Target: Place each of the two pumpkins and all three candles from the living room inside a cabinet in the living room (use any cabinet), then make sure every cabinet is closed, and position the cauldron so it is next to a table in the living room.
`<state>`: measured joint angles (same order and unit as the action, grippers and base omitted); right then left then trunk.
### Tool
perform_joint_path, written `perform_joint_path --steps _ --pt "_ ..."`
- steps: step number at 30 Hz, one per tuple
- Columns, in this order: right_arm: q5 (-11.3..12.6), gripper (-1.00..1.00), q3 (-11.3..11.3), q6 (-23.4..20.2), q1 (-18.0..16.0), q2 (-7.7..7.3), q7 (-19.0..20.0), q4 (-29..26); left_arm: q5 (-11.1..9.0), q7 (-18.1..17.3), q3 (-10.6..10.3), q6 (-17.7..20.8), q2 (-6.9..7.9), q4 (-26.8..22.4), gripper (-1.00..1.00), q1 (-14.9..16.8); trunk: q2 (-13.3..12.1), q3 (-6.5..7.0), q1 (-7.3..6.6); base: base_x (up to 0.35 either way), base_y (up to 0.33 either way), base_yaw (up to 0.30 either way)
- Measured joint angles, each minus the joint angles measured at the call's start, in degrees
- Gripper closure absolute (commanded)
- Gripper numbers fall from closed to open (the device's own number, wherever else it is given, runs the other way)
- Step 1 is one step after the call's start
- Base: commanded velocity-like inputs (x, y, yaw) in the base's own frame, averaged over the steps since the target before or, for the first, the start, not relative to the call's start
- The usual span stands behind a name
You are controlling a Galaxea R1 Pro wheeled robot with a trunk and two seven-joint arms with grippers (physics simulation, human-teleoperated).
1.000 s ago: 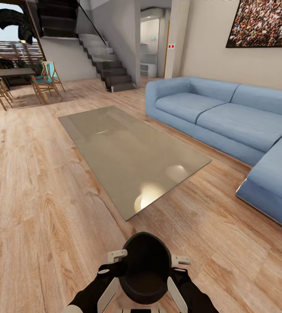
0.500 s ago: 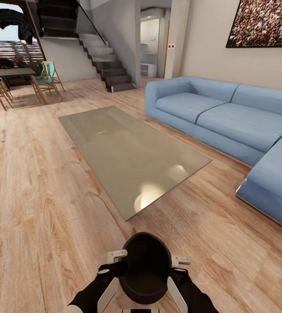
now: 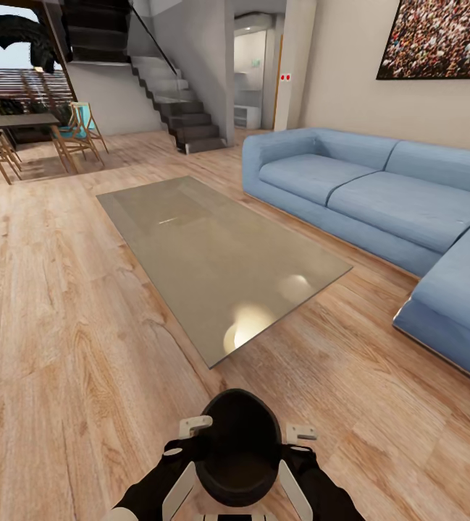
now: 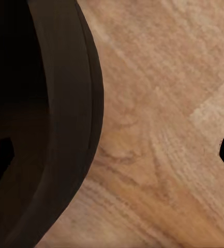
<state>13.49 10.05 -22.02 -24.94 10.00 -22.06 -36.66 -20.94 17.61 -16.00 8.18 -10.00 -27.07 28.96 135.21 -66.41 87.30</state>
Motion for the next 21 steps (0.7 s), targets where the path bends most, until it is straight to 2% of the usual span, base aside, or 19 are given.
perform_joint_path --steps 11,18,21 --pt "0.0 -1.0 0.01 0.0 0.0 0.0 0.0 0.0 -0.05 -0.09 0.0 -0.04 0.0 -0.14 -1.0 -0.04 0.0 0.0 0.0 -0.012 0.0 0.0" --pt "0.0 -1.0 0.01 0.0 0.0 0.0 0.0 0.0 -0.39 -0.01 0.06 0.15 0.0 -0.22 -1.0 -0.04 -2.79 1.25 -1.53 -0.001 0.0 0.0" --pt "0.0 -1.0 0.01 0.0 0.0 0.0 0.0 0.0 -2.29 -0.01 0.09 0.29 0.0 -0.29 -1.0 -0.01 -4.0 1.79 -2.19 0.0 0.0 0.0"
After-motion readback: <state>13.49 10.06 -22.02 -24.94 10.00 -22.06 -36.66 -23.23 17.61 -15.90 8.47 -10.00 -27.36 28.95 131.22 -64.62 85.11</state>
